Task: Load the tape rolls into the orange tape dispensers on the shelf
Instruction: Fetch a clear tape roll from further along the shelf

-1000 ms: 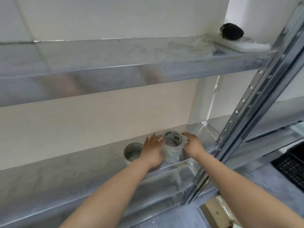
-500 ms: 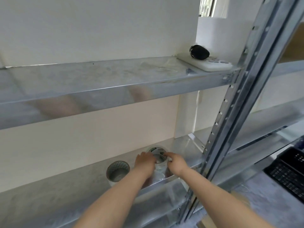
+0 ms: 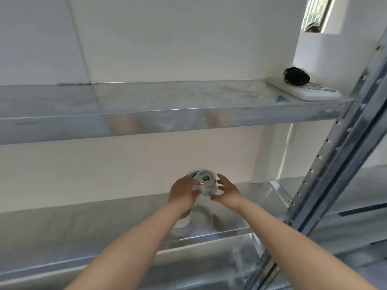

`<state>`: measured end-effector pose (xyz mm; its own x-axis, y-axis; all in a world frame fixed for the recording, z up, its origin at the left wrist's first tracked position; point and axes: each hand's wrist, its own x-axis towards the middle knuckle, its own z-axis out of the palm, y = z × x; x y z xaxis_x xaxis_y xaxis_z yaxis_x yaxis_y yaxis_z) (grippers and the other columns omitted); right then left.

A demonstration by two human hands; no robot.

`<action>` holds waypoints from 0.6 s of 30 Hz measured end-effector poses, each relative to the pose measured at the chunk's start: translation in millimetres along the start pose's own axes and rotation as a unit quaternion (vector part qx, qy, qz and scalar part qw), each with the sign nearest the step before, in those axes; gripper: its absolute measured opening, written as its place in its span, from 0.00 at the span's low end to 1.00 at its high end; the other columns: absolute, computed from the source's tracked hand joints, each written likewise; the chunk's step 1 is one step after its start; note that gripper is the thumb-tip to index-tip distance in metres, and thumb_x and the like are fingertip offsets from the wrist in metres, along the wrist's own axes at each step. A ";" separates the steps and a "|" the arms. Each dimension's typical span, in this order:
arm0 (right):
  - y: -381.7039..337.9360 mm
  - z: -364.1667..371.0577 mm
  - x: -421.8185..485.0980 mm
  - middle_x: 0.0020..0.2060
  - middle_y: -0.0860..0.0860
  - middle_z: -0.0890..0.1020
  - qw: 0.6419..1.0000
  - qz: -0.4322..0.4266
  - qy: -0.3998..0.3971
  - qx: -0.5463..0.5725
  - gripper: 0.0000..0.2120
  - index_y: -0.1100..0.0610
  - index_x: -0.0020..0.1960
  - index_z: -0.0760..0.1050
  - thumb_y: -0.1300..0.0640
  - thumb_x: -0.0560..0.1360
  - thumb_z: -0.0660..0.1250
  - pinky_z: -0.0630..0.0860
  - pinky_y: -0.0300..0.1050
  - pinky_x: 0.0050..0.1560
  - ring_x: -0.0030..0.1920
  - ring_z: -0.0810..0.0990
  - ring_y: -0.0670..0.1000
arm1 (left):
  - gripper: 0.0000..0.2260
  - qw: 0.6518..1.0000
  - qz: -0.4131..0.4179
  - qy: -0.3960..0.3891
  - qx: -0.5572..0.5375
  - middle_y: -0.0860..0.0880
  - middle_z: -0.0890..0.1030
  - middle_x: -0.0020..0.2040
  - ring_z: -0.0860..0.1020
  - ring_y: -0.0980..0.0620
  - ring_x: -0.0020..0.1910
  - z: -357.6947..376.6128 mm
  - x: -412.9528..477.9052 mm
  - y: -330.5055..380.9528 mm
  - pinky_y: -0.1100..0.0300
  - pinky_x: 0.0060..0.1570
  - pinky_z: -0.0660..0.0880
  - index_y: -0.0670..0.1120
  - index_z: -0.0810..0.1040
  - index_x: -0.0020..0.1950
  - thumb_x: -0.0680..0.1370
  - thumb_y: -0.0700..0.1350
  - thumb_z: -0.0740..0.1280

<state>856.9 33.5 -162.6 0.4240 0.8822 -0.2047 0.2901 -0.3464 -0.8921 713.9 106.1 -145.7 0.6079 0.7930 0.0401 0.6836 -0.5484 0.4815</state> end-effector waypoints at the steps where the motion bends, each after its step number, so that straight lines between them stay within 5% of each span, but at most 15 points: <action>1: -4.7 9.2 1.2 0.71 0.56 0.66 1.000 0.000 -0.013 0.008 0.41 0.56 0.74 0.53 0.66 0.68 0.71 0.73 0.49 0.62 0.69 0.66 0.56 | 0.16 1.000 -0.020 0.010 -0.006 0.48 0.73 0.67 0.71 0.47 0.65 -6.4 -4.6 -9.0 0.57 0.62 0.67 0.48 0.74 0.65 0.78 0.48 0.62; 6: -30.7 71.0 1.7 0.68 0.54 0.68 0.995 -0.039 -0.091 -0.001 0.40 0.55 0.73 0.57 0.62 0.67 0.74 0.71 0.51 0.65 0.68 0.68 0.55 | 0.16 0.992 -0.105 0.060 -0.022 0.46 0.73 0.66 0.72 0.46 0.64 -38.9 -39.2 -56.4 0.56 0.61 0.68 0.47 0.74 0.64 0.78 0.49 0.62; 9: -52.1 116.1 -3.6 0.57 0.50 0.77 0.986 -0.101 -0.132 -0.008 0.27 0.51 0.59 0.67 0.64 0.65 0.73 0.76 0.51 0.59 0.59 0.77 0.54 | 0.16 0.983 -0.147 0.103 -0.029 0.45 0.75 0.65 0.74 0.45 0.63 -55.6 -71.5 -87.4 0.58 0.59 0.69 0.46 0.77 0.63 0.77 0.48 0.65; 13: -81.6 185.0 -22.0 0.47 0.45 0.75 0.970 -0.165 -0.175 -0.020 0.25 0.53 0.57 0.69 0.63 0.64 0.74 0.73 0.34 0.45 0.45 0.75 0.41 | 0.15 0.971 -0.197 0.135 -0.033 0.43 0.77 0.63 0.75 0.44 0.62 -80.6 -123.7 -130.8 0.59 0.56 0.70 0.44 0.79 0.61 0.75 0.45 0.66; 18: -114.9 275.4 -48.3 0.47 0.46 0.74 0.944 -0.212 -0.251 -0.027 0.26 0.58 0.61 0.68 0.64 0.66 0.74 0.66 0.17 0.34 0.44 0.73 0.40 | 0.16 0.948 -0.268 0.167 -0.037 0.46 0.78 0.63 0.75 0.46 0.63 -115.8 -187.6 -197.2 0.59 0.59 0.70 0.45 0.78 0.62 0.75 0.45 0.66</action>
<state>566.7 118.5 -161.2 -0.1960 0.9805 -0.0103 0.3909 0.0685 -0.9179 418.2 96.2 -146.8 0.0102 0.9991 0.0415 0.8205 -0.0321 0.5708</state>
